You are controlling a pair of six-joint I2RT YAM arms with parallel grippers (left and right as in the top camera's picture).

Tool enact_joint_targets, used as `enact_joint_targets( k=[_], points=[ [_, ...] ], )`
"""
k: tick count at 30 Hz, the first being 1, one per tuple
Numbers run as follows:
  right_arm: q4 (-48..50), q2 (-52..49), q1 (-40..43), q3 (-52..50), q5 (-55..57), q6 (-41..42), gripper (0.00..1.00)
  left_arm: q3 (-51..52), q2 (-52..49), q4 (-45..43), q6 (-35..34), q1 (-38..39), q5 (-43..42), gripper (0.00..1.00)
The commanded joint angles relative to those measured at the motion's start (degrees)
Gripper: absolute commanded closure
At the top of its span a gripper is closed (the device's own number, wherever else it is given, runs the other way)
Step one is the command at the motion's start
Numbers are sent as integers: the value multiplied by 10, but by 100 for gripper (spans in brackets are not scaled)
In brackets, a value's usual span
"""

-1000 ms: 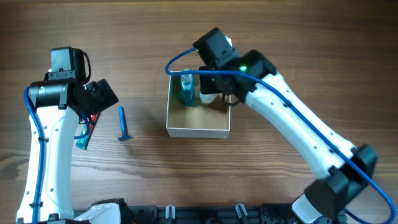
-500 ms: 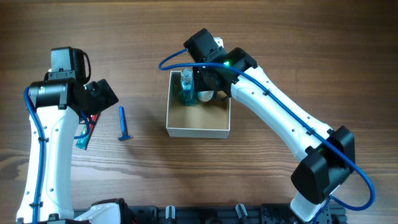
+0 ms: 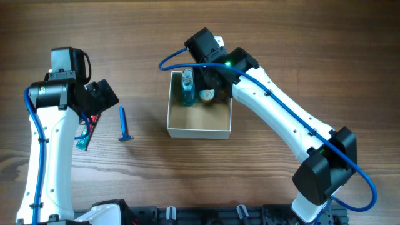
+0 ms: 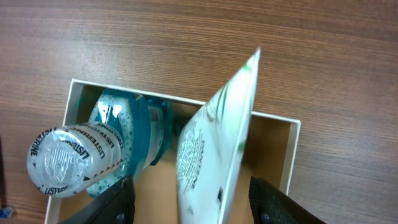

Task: Pack container
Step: 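Place the Pantene tube upright in the box beside the mouthwash, then move the right gripper to the green Dettol soap and grasp it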

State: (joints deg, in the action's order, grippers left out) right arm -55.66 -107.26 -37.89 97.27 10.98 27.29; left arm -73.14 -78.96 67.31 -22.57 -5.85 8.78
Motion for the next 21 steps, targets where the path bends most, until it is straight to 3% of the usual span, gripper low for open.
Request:
enact_joint_targets(
  k=[1,3,5,7,9,13,17,21],
  points=[
    [-6,71,0,45,30,-20,40,-10,-1,0,12,-2,14,0],
    [-15,116,6,53,97,4,40,-10,-1,0,12,-2,14,0],
    [-63,172,36,52,178,104,31,-10,-1,0,12,-2,14,0],
    [-147,223,107,52,186,222,28,-10,-1,0,12,-2,14,0],
    [-236,258,198,49,163,302,17,-10,-1,0,12,-2,14,0],
    [-312,302,378,-6,70,294,1,-10,-1,0,12,-2,14,0],
    [-283,314,502,-133,2,231,0,-10,-1,0,12,-2,14,0],
    [-180,314,584,-288,-71,176,0,-10,-1,0,12,-2,14,0]
  ],
)
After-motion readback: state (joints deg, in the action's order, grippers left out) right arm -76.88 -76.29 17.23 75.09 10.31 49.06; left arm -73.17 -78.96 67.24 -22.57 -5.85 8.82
